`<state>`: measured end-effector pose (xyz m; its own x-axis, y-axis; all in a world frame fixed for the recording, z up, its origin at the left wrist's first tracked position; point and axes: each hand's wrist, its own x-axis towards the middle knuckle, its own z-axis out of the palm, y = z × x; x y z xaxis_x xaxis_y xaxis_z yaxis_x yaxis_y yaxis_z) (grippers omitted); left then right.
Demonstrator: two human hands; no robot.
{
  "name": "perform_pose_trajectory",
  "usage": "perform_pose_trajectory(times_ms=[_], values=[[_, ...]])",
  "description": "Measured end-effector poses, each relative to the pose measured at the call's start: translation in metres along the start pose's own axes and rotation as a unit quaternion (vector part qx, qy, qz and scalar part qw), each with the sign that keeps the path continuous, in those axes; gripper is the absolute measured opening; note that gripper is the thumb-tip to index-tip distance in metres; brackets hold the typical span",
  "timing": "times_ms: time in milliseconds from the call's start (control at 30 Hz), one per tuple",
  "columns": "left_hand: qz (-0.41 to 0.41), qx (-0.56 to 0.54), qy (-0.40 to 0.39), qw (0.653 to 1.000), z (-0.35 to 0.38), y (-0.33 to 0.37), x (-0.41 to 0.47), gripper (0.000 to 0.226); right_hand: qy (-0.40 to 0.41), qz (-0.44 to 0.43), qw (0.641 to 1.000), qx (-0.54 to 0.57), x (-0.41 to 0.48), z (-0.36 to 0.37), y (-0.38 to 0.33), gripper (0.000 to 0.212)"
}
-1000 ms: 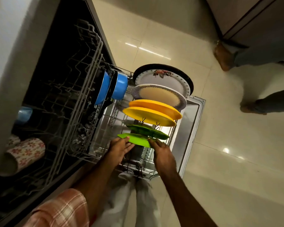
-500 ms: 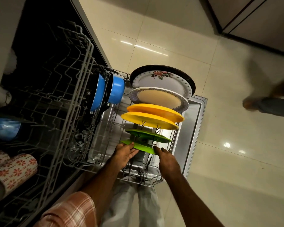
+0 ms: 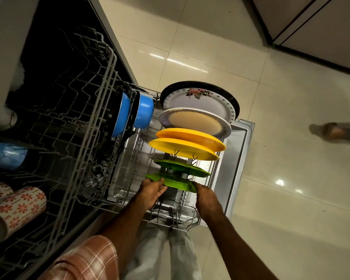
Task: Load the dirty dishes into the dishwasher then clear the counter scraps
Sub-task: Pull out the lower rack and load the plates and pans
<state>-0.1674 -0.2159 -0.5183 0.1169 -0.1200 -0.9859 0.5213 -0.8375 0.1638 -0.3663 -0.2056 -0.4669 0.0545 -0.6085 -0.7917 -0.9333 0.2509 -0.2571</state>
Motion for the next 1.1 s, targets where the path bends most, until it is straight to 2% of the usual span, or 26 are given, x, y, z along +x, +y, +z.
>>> perform_pose_trajectory(times_ms=[133,200,267,300,367,400,467,567,700,767,867,1033,1100], values=[[0.004,0.016,-0.008,1.0,0.001,-0.001,-0.023,0.007,0.02,-0.014,0.999,0.023,-0.016,-0.01,-0.002,0.069],[0.017,0.047,-0.008,0.999,0.001,-0.002,-0.037,0.018,0.03,-0.033,0.999,0.027,-0.027,-0.017,-0.005,0.063],[0.065,0.171,0.011,0.983,0.002,-0.001,-0.054,0.014,0.039,-0.053,0.997,0.03,-0.039,-0.027,-0.008,0.055],[0.106,0.287,0.023,0.952,0.003,0.001,-0.067,0.006,0.046,-0.067,0.996,0.038,-0.046,-0.034,-0.01,0.051],[0.19,0.48,0.027,0.856,0.003,0.004,-0.09,0.037,0.064,-0.094,0.992,0.048,-0.063,-0.048,-0.016,0.05],[0.231,0.524,0.017,0.82,0.005,0.007,-0.107,0.054,0.076,-0.109,0.99,0.05,-0.071,-0.055,-0.02,0.051],[0.313,0.575,0.015,0.756,0.013,0.015,-0.148,0.071,0.102,-0.13,0.985,0.054,-0.088,-0.071,-0.026,0.057],[0.404,0.623,0.044,0.669,0.017,0.031,-0.21,0.074,0.146,-0.14,0.978,0.05,-0.12,-0.102,-0.041,0.059],[0.476,0.639,0.084,0.598,0.009,0.052,-0.295,0.075,0.184,-0.18,0.964,0.064,-0.17,-0.145,-0.064,0.076],[0.507,0.638,0.123,0.566,0.001,0.058,-0.332,0.076,0.192,-0.2,0.958,0.076,-0.191,-0.164,-0.075,0.07],[0.544,0.617,0.171,0.542,-0.025,0.061,-0.388,0.076,0.206,-0.25,0.943,0.071,-0.229,-0.192,-0.099,0.062],[0.555,0.573,0.267,0.541,-0.087,0.053,-0.452,0.076,0.176,-0.338,0.922,0.065,-0.285,-0.217,-0.162,0.068],[0.555,0.537,0.302,0.558,-0.116,0.047,-0.473,0.075,0.163,-0.374,0.912,0.042,-0.303,-0.218,-0.187,0.069]])
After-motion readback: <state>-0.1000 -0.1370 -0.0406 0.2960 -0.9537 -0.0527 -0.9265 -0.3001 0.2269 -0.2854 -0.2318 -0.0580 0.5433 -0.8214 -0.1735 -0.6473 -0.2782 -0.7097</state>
